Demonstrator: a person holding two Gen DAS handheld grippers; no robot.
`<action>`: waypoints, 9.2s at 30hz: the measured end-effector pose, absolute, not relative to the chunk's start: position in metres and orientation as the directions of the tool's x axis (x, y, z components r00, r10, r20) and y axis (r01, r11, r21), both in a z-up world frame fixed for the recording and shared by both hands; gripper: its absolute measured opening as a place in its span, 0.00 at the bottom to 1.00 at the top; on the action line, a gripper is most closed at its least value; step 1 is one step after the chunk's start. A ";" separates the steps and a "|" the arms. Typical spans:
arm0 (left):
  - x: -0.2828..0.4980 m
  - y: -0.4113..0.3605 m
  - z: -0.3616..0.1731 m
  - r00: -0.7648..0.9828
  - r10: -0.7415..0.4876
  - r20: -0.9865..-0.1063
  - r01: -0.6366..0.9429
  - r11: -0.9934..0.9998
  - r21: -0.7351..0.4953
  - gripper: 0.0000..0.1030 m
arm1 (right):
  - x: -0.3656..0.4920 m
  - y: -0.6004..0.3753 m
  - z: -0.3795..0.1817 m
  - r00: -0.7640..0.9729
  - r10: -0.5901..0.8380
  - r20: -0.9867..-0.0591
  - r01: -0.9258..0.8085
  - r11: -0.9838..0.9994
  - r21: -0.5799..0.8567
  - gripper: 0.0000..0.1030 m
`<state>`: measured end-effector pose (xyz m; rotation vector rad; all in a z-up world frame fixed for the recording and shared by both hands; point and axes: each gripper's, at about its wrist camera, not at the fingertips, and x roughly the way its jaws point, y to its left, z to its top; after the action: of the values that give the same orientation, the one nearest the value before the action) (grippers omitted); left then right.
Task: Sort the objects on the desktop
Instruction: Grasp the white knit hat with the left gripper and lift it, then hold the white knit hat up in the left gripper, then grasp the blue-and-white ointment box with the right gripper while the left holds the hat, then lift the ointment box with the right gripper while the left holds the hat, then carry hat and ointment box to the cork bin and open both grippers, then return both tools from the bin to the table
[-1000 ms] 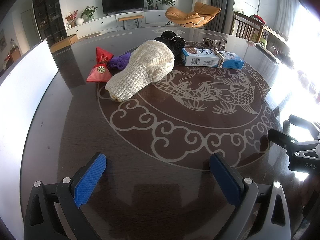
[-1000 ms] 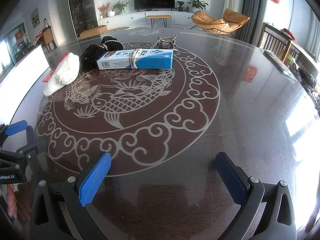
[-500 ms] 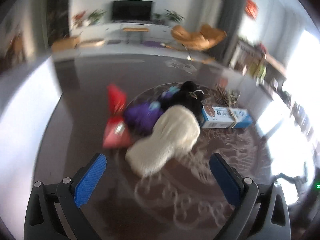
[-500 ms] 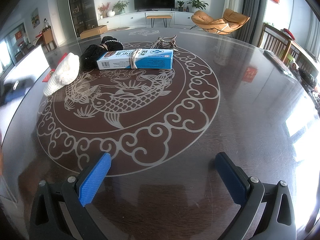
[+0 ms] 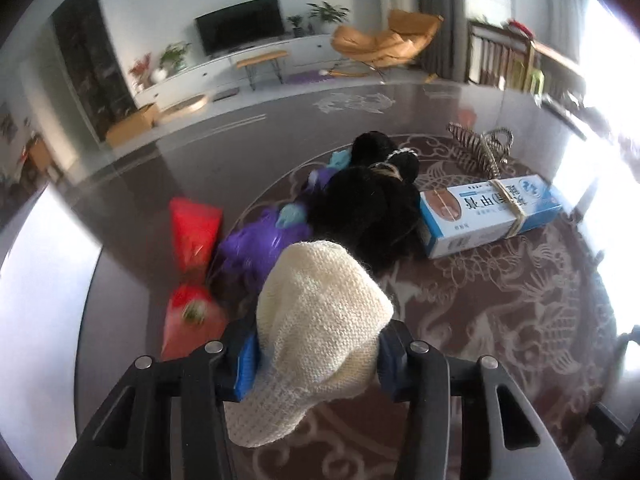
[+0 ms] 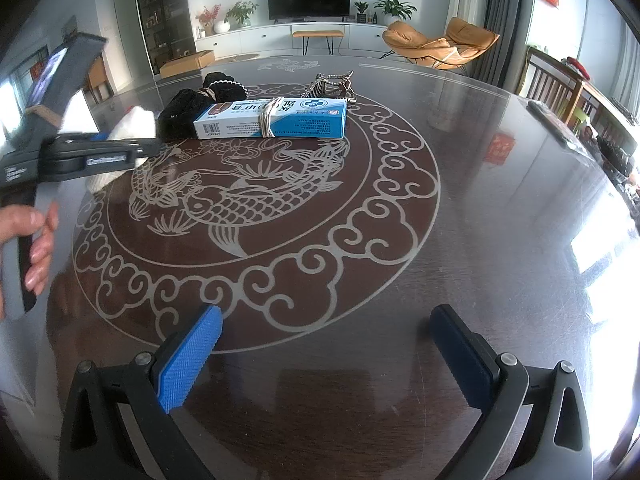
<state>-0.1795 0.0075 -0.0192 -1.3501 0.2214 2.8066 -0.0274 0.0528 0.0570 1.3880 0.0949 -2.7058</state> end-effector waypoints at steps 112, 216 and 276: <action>-0.078 -0.037 -0.043 -0.566 0.023 -0.824 -0.051 -0.999 0.007 1.00 | -0.193 -0.041 0.087 -0.459 -0.121 -0.880 0.654 -0.716 -0.242 1.00; 0.067 -0.181 0.118 -0.763 0.046 -0.644 0.061 -0.988 -0.142 0.43 | -0.011 -0.166 0.196 -0.418 -0.487 -0.767 0.631 -0.763 0.141 0.42; -0.069 -0.024 -0.039 -0.542 0.011 -0.840 -0.031 -0.999 0.008 1.00 | -0.033 0.033 0.054 -0.563 -0.148 -0.813 0.270 -0.963 -0.012 1.00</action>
<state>-0.0687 -0.0238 -0.0386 -1.4910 0.0337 2.7377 -0.0330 0.0333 0.0539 1.3229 0.1969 -2.5780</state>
